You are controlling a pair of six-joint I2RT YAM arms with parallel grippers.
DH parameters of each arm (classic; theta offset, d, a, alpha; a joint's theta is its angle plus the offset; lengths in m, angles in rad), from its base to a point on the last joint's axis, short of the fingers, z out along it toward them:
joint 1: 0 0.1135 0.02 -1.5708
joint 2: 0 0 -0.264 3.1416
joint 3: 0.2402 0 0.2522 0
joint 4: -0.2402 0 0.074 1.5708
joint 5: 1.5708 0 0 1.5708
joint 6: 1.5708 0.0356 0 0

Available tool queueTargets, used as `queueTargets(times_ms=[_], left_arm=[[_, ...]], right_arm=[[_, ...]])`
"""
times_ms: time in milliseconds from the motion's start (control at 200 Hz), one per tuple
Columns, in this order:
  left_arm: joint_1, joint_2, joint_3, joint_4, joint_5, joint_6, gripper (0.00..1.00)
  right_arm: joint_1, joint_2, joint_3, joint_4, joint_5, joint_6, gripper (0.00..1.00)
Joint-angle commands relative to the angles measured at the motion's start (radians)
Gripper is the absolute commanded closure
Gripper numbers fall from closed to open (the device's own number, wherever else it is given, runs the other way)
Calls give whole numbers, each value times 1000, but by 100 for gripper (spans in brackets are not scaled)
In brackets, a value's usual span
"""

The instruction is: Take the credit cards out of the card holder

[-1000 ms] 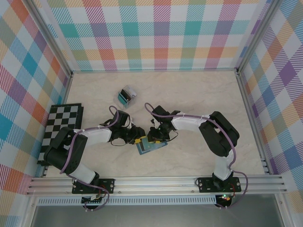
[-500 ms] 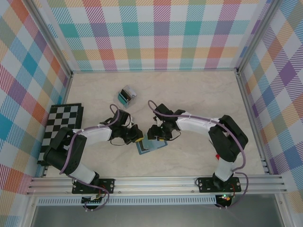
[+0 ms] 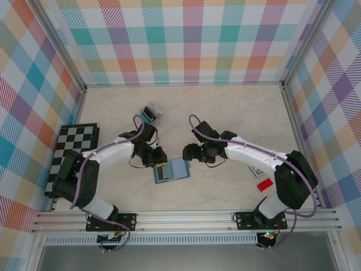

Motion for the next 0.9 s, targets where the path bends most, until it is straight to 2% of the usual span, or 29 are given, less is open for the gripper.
queueTargets(times_ms=[0,75,205,510,655,895], left_arm=[[-16,23,5,25,78,-45,67],[-33,32,12,41,98,-86,55],[-67,30,23,67,123,-136,47],[-108,46,13,221,197,-234,37],[-104,49,28,229,139,-256,28],[-30,-8,2,232,84,-278,24]], right_arm=[[-7,-26,-8,-28,27,22,23],[-7,-30,-9,-29,29,24,23],[-9,-35,-7,-38,36,25,23],[-16,-71,-14,-48,70,29,23],[-18,-80,-20,-44,68,6,25],[-10,-19,31,-41,-34,-76,36]])
